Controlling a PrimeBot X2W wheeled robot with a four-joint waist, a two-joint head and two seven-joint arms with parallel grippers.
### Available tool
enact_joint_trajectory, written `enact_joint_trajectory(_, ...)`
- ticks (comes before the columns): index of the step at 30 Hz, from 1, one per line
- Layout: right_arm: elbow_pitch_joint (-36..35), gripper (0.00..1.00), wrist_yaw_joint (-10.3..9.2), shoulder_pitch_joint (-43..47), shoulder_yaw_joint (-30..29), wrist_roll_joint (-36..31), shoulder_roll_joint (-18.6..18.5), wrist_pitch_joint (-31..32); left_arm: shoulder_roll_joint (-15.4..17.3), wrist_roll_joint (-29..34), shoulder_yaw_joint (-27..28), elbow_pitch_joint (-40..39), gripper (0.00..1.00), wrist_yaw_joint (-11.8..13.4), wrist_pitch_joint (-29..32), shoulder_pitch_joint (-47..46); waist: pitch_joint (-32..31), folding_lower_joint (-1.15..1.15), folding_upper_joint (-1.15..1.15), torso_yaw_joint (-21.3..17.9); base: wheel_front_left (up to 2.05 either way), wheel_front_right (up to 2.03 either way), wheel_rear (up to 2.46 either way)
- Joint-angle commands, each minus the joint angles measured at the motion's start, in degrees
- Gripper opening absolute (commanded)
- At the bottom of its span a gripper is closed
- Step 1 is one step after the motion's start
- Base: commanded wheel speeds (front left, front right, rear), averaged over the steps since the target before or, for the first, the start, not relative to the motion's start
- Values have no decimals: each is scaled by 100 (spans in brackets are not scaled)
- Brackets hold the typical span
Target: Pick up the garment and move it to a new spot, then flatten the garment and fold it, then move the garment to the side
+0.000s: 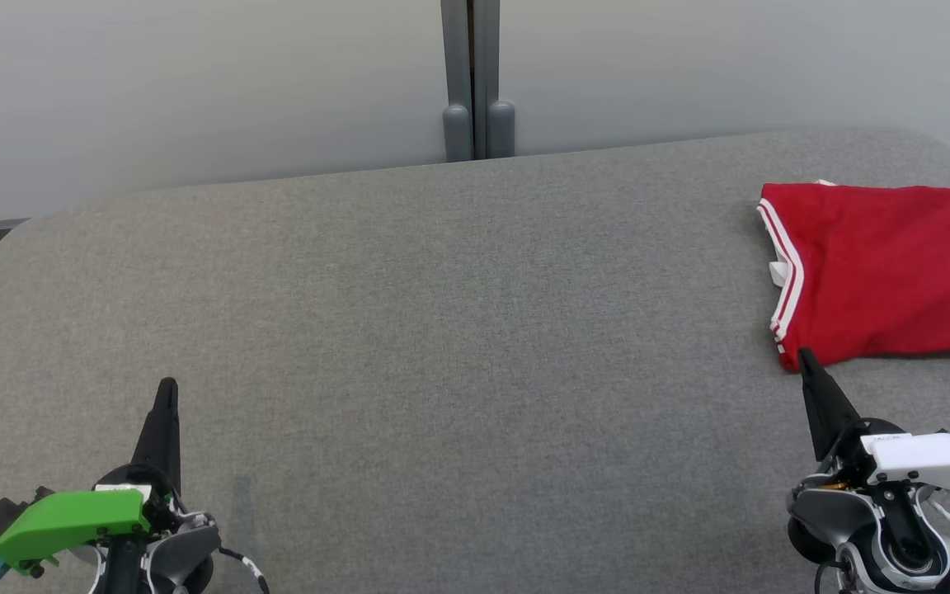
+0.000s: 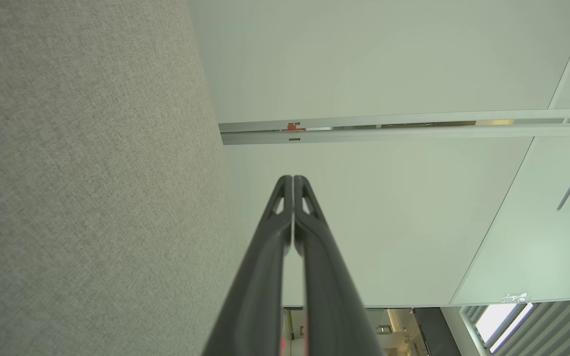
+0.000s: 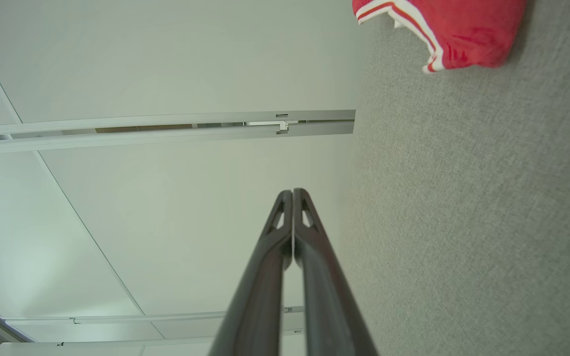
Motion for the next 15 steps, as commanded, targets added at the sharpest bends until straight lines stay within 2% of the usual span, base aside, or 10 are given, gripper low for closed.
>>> enact_joint_trajectory(1,5,0,2,-31,-6,37,-19,20,40,-18,16,4,0,-25,24,-69,0,0,0,0,0,0,0)
enact_joint_trajectory(15,5,0,2,-31,-5,37,-19,19,40,-18,16,4,0,-25,24,-69,0,0,0,0,0,0,0)
